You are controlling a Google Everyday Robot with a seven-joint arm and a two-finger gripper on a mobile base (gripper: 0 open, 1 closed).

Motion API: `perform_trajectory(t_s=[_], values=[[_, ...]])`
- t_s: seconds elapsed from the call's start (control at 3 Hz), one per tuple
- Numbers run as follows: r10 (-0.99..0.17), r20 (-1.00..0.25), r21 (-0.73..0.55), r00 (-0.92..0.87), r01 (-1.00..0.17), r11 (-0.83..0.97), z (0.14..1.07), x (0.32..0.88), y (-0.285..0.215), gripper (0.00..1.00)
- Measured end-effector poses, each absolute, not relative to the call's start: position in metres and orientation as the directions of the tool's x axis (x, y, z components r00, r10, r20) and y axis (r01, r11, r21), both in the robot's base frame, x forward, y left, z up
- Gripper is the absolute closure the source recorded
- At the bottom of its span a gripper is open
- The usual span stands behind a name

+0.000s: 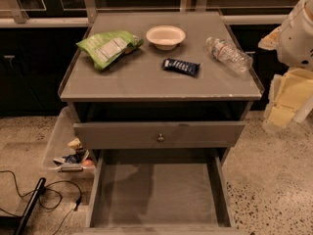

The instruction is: Place rxbar blueberry into middle drawer

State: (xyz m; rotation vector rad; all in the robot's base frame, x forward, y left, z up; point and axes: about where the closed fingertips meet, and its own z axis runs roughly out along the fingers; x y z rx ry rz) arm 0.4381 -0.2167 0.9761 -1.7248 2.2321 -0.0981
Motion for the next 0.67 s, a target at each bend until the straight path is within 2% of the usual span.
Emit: perform_trajectory(t_s=[0.67], values=[[-0.957,-0.212,-0.268,-0.198,-0.930,0.252,0.977,0.452,-0.213,0.00]])
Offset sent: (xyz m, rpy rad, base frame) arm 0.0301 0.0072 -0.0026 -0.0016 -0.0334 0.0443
